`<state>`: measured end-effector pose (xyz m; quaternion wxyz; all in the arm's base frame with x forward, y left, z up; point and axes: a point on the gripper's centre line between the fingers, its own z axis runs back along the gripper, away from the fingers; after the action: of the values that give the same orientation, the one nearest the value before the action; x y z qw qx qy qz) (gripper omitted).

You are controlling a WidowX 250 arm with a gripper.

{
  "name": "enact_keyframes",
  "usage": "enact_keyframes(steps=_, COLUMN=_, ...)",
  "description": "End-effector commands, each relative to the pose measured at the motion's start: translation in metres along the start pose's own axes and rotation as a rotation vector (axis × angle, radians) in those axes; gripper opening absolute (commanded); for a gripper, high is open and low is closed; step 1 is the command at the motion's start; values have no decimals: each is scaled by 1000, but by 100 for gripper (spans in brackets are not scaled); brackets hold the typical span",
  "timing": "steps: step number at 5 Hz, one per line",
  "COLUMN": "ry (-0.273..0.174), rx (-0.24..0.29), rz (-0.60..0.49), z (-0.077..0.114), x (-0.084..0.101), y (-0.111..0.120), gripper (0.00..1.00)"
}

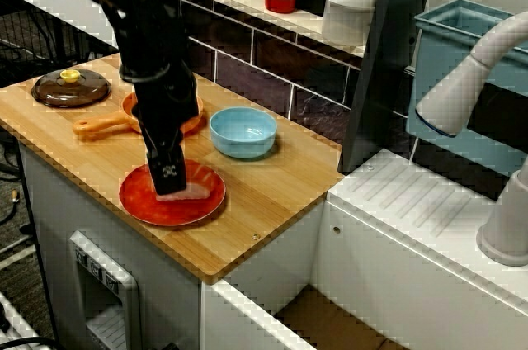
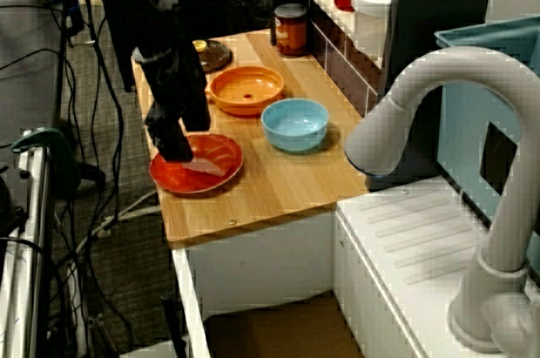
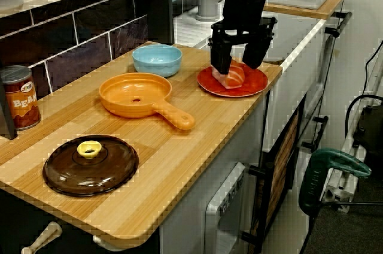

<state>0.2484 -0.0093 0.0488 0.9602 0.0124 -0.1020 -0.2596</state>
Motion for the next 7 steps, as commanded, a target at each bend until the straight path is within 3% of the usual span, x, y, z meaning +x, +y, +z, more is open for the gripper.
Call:
enact_keyframes(steps=1, ry=-8, rx=16, rz=26, z=-14, x=1, y=4, gripper=100)
enact_keyframes(steps=2, ry=-3, rx=6, rz=36, z=-22, x=5, y=8, gripper=80)
enact_keyframes(steps=3, ry=7, rx=-6, rz=58, z=-21, x=8, y=16, gripper=0)
enact_keyframes(steps=5, ry=-44, rx=-28, rz=71, z=17, x=9, y=34, gripper=0)
enact_keyframes(steps=6, ry=-59, rx=-23, rz=102, z=30, x=6, y=55, gripper=0)
enact_keyframes(steps=7, ry=-61, rx=39, rz=139, z=29, x=7, y=81, gripper=0)
